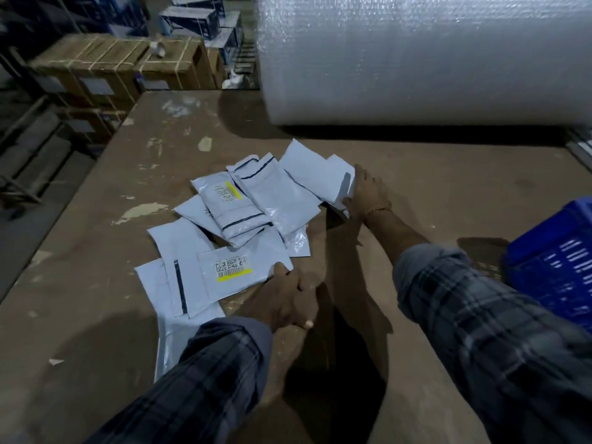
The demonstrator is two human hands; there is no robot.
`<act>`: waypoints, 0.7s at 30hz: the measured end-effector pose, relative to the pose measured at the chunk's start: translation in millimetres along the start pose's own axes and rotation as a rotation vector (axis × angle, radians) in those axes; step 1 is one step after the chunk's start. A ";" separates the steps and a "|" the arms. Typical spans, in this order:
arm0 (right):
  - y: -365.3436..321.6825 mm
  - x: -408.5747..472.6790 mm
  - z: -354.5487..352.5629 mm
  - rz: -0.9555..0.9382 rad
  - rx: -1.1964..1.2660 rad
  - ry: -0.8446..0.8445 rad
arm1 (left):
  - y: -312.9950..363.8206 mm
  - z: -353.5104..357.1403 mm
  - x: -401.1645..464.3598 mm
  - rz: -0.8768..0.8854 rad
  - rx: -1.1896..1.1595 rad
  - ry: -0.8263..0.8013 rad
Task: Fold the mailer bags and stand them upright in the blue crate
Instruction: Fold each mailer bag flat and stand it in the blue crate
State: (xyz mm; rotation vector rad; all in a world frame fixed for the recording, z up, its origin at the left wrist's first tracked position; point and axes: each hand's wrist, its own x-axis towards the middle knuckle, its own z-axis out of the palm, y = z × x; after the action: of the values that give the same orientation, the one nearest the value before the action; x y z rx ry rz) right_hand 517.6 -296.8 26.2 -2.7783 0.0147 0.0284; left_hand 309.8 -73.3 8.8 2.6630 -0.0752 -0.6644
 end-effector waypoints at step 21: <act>81.7 -288.1 2.1 0.133 -0.259 0.309 | -17.7 49.2 -50.2 0.116 -0.120 0.358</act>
State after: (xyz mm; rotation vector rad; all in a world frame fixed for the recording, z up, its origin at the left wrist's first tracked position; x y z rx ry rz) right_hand 228.3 -370.5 1.5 -3.0048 0.2939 -0.3916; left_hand 241.8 -67.6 -15.8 2.5931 -0.0866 -0.1453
